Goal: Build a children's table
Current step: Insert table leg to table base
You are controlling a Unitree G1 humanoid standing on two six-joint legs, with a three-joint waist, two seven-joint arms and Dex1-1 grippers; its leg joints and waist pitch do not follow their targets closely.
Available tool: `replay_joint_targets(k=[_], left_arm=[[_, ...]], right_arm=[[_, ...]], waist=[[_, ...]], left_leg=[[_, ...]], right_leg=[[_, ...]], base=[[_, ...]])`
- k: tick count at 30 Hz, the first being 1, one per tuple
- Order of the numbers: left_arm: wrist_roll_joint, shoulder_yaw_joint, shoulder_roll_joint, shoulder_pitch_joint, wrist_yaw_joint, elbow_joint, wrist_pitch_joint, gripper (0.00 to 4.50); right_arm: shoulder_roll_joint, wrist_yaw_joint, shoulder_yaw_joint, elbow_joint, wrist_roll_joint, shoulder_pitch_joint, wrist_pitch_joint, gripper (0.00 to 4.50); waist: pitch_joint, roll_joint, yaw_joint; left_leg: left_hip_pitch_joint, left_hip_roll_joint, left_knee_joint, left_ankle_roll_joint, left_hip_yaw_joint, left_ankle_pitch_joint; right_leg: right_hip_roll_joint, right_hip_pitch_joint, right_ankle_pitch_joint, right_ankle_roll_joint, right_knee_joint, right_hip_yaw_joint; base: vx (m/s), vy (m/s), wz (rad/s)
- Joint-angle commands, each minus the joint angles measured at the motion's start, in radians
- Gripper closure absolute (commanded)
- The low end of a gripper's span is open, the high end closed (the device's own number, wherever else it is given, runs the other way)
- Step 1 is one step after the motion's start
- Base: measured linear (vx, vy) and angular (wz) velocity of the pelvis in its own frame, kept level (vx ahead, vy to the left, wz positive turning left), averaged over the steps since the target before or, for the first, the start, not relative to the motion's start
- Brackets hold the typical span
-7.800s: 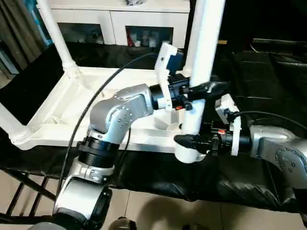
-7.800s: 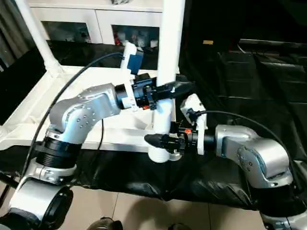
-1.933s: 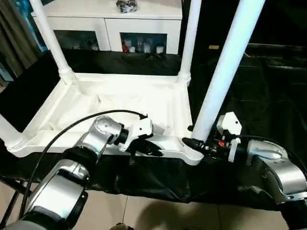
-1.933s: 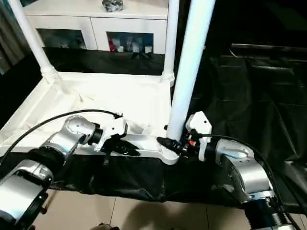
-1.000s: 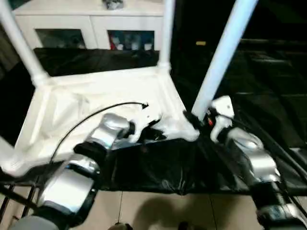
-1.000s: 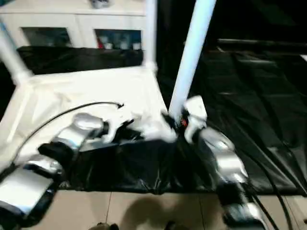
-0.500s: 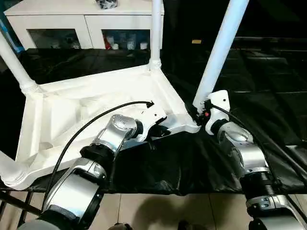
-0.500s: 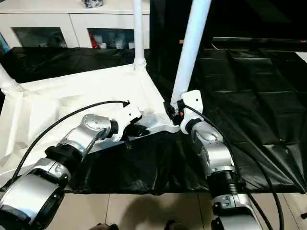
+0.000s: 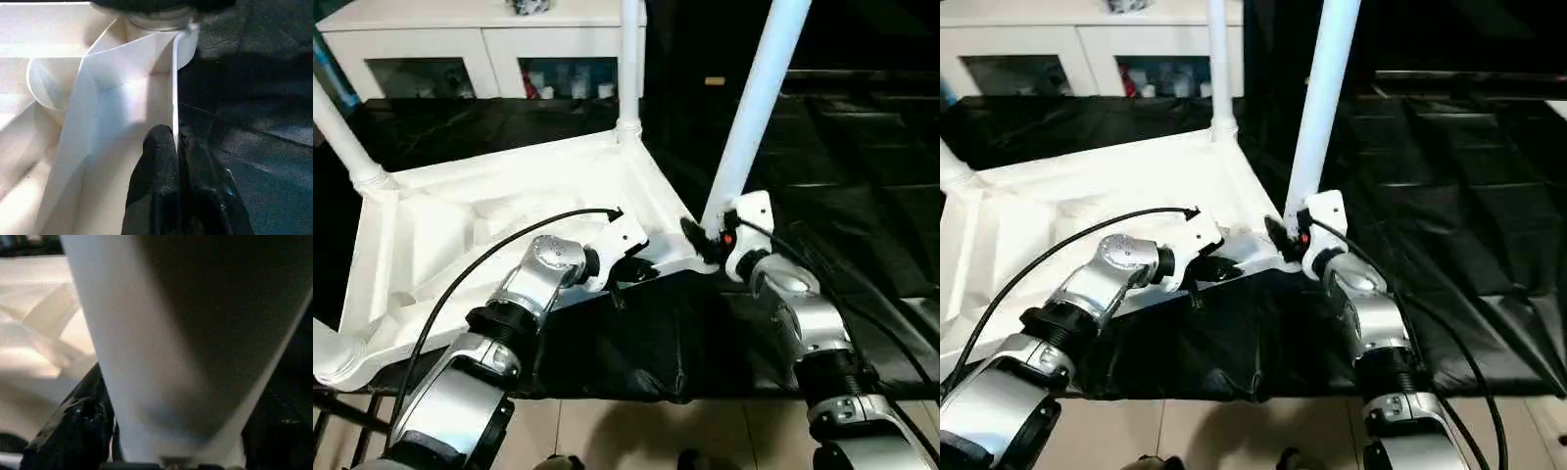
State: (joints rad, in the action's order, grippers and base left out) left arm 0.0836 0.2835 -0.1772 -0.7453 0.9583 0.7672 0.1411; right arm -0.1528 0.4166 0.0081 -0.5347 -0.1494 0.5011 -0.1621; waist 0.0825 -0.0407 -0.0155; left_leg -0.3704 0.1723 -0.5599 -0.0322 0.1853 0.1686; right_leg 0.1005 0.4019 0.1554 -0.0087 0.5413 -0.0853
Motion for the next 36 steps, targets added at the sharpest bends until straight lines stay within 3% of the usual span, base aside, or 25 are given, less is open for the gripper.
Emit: replay_joint_targets(k=[1, 3, 5, 6, 8, 10, 15, 16, 19, 24, 30, 36], left_arm=[[-0.061, -0.010, 0.026, -0.015, 0.027, -0.075, -0.054, 4.50], [-0.065, -0.009, 0.022, -0.012, 0.042, -0.076, -0.064, 4.50], [-0.066, -0.006, 0.017, -0.009, 0.060, -0.080, -0.070, 4.50], [-0.068, -0.005, 0.011, -0.006, 0.077, -0.082, -0.073, 4.50], [-0.069, -0.003, 0.003, -0.002, 0.097, -0.084, -0.080, 4.50], [-0.075, 0.002, -0.014, 0.003, 0.154, -0.082, -0.108, 4.50], [-0.089, 0.008, -0.037, 0.010, 0.241, -0.081, -0.126, 4.50], [-0.087, 0.013, -0.045, 0.010, 0.262, -0.076, -0.142, 4.50], [-0.084, 0.016, -0.064, 0.006, 0.309, -0.061, -0.169, 4.50], [-0.089, 0.017, -0.074, 0.002, 0.354, -0.060, -0.169, 4.50], [-0.087, 0.008, -0.077, -0.001, 0.378, -0.049, -0.180, 4.50], [-0.091, -0.002, -0.082, 0.006, 0.388, -0.045, -0.185, 4.50]], right_arm=[[0.016, 0.078, 0.066, -0.016, 0.003, -0.021, -0.013, 0.98], [0.003, 0.103, 0.075, 0.005, 0.003, -0.028, -0.013, 0.80], [-0.015, 0.143, 0.087, 0.033, -0.002, -0.040, -0.010, 0.80], [-0.033, 0.182, 0.097, 0.062, -0.008, -0.053, -0.011, 0.80], [-0.058, 0.231, 0.106, 0.097, -0.019, -0.069, -0.011, 0.80], [-0.115, 0.343, 0.115, 0.170, -0.055, -0.108, -0.012, 0.80], [-0.197, 0.484, 0.134, 0.252, -0.083, -0.150, -0.038, 0.80], [-0.221, 0.525, 0.144, 0.273, -0.087, -0.160, -0.048, 0.80], [-0.295, 0.633, 0.179, 0.329, -0.103, -0.186, -0.090, 0.80], [-0.339, 0.691, 0.208, 0.334, -0.085, -0.183, -0.106, 0.95], [-0.355, 0.730, 0.210, 0.346, -0.100, -0.188, -0.127, 1.45], [-0.326, 0.725, 0.184, 0.346, -0.138, -0.239, -0.124, 1.71]], waist=[[-0.064, 0.019, -0.006], [-0.066, 0.017, -0.017], [-0.068, 0.020, -0.023], [-0.069, 0.018, -0.025], [-0.072, 0.018, -0.029], [-0.078, 0.014, -0.037], [-0.087, 0.011, -0.054], [-0.085, 0.005, -0.055], [-0.080, 0.009, -0.061], [-0.073, 0.008, -0.069], [-0.074, 0.012, -0.070], [-0.078, 0.004, -0.076]], left_leg=[[0.011, 0.051, 0.071, 0.037, -0.018, 0.344], [0.015, 0.051, 0.065, 0.056, -0.011, 0.304], [0.010, 0.051, 0.063, 0.061, -0.009, 0.268], [0.013, 0.051, 0.061, 0.063, -0.006, 0.259], [0.014, 0.051, 0.058, 0.073, -0.005, 0.242], [0.006, 0.054, 0.051, 0.111, -0.003, 0.168], [0.004, 0.057, 0.038, 0.152, 0.001, 0.089], [0.002, 0.057, 0.037, 0.155, 0.001, 0.099], [0.006, 0.058, 0.040, 0.138, 0.001, 0.157], [0.010, 0.060, 0.047, 0.077, -0.001, 0.239], [0.008, 0.059, 0.046, 0.069, -0.003, 0.240], [0.003, 0.058, 0.043, 0.081, -0.004, 0.215]], right_leg=[[0.064, -0.038, 0.376, -0.201, -0.065, 0.050], [0.062, -0.035, 0.377, -0.205, -0.063, 0.050], [0.059, -0.040, 0.349, -0.204, -0.056, 0.050], [0.057, -0.035, 0.330, -0.211, -0.052, 0.053], [0.054, -0.040, 0.300, -0.217, -0.048, 0.052], [0.049, -0.047, 0.190, -0.239, -0.031, 0.055], [0.043, -0.047, 0.041, -0.285, -0.008, 0.054], [0.045, -0.044, 0.057, -0.289, -0.010, 0.053], [0.044, -0.043, 0.142, -0.276, -0.020, 0.053], [0.047, -0.037, 0.288, -0.235, -0.033, 0.059], [0.049, -0.035, 0.307, -0.223, -0.034, 0.060], [0.048, -0.038, 0.246, -0.238, -0.028, 0.058]], base=[[0.000, 0.000, 0.00], [0.000, 0.000, 0.00], [0.000, 0.000, 0.00], [0.000, 0.000, 0.00], [0.000, 0.000, 0.00], [0.025, -0.008, 0.02], [0.000, 0.000, 0.00], [0.000, 0.000, 0.00], [0.000, 0.000, 0.00], [0.000, 0.000, 0.00], [0.000, 0.000, 0.00], [0.000, 0.000, 0.00]])
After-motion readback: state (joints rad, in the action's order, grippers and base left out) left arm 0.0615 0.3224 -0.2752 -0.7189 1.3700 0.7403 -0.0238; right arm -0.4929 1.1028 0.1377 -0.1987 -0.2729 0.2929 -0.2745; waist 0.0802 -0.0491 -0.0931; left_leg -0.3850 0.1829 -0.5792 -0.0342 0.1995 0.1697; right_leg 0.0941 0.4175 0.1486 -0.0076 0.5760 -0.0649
